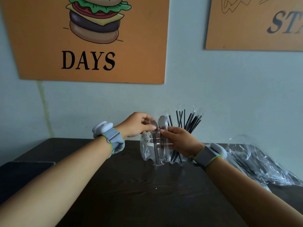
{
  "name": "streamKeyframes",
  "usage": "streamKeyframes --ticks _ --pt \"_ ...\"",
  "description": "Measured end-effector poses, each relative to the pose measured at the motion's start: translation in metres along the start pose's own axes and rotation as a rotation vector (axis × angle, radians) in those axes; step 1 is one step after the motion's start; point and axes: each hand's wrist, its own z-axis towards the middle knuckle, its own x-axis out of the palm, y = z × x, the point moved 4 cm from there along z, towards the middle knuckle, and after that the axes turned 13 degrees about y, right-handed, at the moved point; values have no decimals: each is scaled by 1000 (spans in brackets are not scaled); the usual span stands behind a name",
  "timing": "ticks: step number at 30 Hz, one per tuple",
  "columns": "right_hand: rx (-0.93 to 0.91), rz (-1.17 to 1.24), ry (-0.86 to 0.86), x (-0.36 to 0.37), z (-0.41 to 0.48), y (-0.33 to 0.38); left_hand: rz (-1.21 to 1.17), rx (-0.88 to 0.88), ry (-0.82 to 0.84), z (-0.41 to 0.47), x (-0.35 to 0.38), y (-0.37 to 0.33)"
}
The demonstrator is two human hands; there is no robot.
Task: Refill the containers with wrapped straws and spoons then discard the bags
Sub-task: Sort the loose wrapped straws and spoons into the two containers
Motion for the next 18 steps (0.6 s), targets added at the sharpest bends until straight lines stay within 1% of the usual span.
streamKeyframes --ticks 3,6,8,10,11,13,16,18 --pt "21 -106 -32 3 2 1 10 25 -19 2 1 -3" --pt "50 -310 -67 6 4 5 48 43 36 6 4 -7" --pt "52 -440 -78 4 8 8 133 74 72 8 5 -11" --pt "27 -467 -122 -1 12 11 236 117 69 13 3 -18" --pt "14 -473 -158 -3 12 12 276 129 36 15 0 -22" --pt "-6 -485 -269 -12 12 12 303 153 -87 23 -14 -29" --pt "-30 -435 -431 -29 7 8 304 160 -390 34 -43 -32" --pt "-50 -395 -500 -41 3 5 345 143 -547 42 -59 -30"
